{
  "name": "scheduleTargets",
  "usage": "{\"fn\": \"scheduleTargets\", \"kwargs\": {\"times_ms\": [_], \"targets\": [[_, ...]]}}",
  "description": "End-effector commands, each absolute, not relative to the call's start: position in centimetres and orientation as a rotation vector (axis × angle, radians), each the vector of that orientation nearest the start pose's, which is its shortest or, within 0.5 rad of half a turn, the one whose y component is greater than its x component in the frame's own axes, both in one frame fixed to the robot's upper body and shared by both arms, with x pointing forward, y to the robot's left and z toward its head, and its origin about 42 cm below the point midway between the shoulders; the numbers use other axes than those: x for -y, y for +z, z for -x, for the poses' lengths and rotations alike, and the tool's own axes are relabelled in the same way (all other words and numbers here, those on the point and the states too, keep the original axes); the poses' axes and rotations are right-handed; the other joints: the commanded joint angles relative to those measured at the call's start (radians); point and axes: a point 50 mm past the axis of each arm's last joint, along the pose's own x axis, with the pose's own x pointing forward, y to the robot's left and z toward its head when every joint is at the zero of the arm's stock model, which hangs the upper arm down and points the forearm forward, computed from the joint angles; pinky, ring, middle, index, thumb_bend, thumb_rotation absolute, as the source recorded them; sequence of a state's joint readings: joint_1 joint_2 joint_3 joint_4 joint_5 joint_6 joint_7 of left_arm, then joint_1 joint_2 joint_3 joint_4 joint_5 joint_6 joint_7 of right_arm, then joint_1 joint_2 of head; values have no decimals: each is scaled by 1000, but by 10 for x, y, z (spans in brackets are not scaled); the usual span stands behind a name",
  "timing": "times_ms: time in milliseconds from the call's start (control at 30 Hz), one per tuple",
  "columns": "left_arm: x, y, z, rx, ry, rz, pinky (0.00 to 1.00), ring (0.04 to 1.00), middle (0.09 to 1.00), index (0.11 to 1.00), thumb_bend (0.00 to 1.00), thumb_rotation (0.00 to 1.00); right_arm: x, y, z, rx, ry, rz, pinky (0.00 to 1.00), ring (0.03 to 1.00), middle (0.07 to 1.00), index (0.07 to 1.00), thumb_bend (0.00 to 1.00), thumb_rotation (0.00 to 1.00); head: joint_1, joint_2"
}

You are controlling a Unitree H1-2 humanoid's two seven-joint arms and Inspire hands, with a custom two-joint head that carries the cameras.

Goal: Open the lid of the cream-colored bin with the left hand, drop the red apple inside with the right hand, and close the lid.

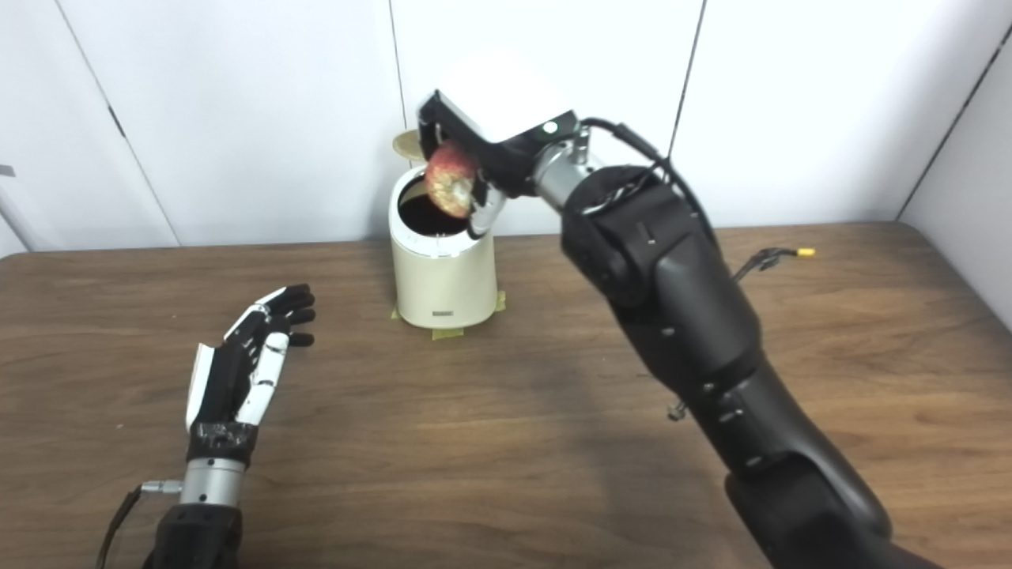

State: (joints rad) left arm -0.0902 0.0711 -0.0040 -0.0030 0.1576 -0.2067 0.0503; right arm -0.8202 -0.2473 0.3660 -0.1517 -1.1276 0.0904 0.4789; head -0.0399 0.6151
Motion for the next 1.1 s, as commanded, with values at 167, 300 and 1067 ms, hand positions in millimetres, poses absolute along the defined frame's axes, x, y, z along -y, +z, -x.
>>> {"fn": "scheduleTargets", "kwargs": {"times_ms": [167, 300, 1067], "targets": [[-217, 141, -314, 340, 11, -220, 672, 770, 790, 781, 301, 727, 97, 377, -445, 959, 138, 1460, 293, 413, 564, 464, 509, 0, 1, 3], [-216, 142, -314, 343, 9, -223, 677, 771, 790, 779, 306, 722, 96, 364, -459, 975, 128, 1458, 313, 423, 573, 460, 508, 0, 2, 5], [-215, 142, -312, 361, -8, -221, 680, 773, 792, 776, 293, 714, 98, 327, -501, 988, 31, 1504, 345, 462, 562, 467, 494, 0, 4, 11]]}}
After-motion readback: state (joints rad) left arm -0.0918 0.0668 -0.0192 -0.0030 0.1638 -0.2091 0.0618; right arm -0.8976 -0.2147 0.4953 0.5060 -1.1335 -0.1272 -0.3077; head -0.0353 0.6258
